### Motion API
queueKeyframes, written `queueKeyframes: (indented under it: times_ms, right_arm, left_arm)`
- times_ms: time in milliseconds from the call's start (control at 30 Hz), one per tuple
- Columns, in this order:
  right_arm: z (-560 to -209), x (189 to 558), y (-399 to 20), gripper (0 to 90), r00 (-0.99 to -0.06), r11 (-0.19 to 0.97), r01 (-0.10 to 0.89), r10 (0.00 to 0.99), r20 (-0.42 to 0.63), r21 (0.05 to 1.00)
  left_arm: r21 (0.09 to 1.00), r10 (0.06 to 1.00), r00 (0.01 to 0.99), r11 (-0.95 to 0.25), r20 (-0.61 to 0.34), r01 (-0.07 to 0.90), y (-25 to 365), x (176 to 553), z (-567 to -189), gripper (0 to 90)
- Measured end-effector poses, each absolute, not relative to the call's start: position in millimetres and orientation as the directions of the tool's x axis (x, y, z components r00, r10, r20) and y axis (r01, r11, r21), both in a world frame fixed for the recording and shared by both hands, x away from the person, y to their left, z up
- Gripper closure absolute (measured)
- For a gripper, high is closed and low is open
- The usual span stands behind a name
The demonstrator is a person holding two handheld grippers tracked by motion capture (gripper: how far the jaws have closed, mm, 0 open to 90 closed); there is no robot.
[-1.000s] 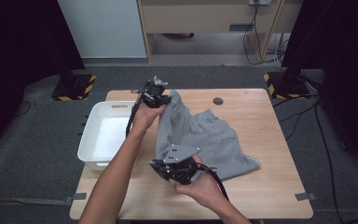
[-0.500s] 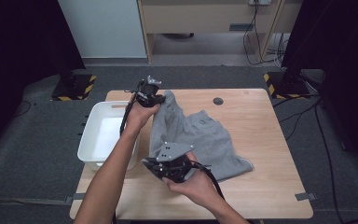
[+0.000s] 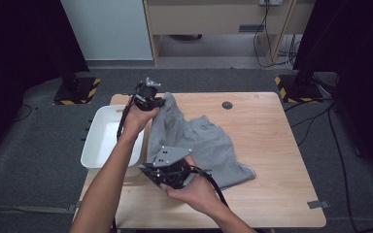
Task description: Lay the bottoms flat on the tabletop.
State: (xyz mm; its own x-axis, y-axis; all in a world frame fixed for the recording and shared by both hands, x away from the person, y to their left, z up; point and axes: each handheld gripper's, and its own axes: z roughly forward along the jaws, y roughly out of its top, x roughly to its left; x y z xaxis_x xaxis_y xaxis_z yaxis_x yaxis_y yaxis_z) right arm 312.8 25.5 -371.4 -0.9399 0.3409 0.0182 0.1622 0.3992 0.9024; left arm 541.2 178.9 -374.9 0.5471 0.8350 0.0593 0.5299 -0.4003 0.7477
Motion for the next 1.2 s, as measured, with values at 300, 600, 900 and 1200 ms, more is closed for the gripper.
queueKeyframes:
  times_ms: [300,600,900,1200]
  right_arm:
    - [-372,313,-14,84.0,-0.919,0.394,0.188,0.394,0.019,0.900]
    - [-388,317,-71,84.0,-0.873,0.374,0.262,0.485,0.053,0.890]
    - [-398,317,-98,84.0,-0.849,0.364,0.290,0.525,0.062,0.885]
    - [-394,320,-113,83.9,-0.833,0.341,0.296,0.550,0.067,0.892]
  left_arm:
    - [0.738,0.845,0.534,-0.381,0.033,0.557,165,544,-379,82.6]
    - [0.726,0.850,0.527,-0.375,0.022,0.576,140,552,-390,82.3]
    - [0.738,0.835,0.550,-0.381,0.016,0.557,120,556,-395,82.1]
    - [0.748,0.839,0.544,-0.368,0.011,0.552,112,558,-392,82.1]
